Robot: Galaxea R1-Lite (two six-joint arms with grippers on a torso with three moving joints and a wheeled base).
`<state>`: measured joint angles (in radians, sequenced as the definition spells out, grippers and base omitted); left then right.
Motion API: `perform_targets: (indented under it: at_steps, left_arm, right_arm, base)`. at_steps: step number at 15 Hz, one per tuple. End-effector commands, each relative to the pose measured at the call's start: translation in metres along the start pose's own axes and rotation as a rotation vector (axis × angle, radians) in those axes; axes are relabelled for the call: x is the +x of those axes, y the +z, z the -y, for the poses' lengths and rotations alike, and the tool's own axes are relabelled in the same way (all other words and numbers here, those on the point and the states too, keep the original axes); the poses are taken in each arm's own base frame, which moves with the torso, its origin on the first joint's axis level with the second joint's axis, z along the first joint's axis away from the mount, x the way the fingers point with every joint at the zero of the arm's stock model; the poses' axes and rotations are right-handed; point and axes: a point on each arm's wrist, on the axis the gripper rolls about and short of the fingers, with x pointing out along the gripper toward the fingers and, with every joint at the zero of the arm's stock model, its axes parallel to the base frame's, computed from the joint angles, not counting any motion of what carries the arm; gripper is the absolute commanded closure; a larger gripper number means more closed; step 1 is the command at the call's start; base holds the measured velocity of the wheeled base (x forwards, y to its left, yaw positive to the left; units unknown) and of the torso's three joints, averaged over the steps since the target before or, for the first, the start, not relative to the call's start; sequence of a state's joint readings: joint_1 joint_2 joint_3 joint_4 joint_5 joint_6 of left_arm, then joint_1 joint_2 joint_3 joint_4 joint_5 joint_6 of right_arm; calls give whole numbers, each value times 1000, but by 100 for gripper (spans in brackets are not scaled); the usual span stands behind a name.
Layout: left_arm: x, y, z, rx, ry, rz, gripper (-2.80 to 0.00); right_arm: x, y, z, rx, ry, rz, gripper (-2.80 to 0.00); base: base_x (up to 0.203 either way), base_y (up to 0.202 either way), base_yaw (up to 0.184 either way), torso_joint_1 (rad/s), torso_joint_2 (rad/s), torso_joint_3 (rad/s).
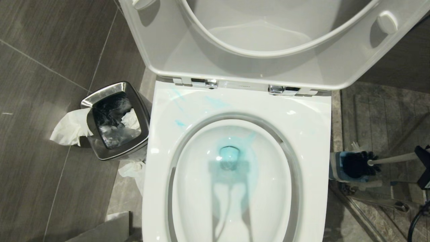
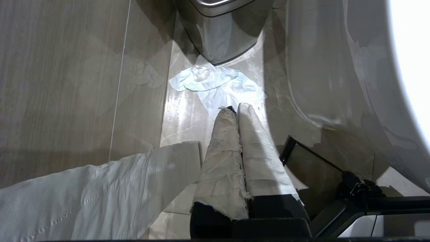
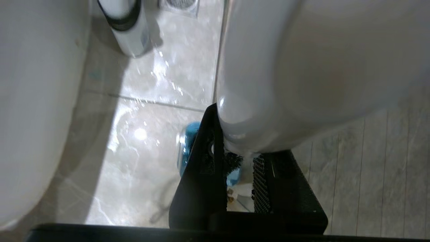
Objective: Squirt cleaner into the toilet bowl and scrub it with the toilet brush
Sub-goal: Scrub the toilet bowl
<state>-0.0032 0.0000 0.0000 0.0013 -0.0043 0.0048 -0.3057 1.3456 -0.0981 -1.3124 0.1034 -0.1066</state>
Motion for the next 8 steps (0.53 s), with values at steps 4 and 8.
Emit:
perform_targets:
  at_steps: [4, 8]
  left_arm:
    - [0, 0, 0, 0, 0, 0, 0]
    - [0, 0, 0, 0, 0, 0, 0]
  right_arm:
    - [-46, 75, 3, 46, 25, -62, 0]
    - [-68, 126, 6, 99, 33, -17, 0]
  base:
    - [0, 0, 0, 0, 0, 0]
    - [0, 0, 0, 0, 0, 0]
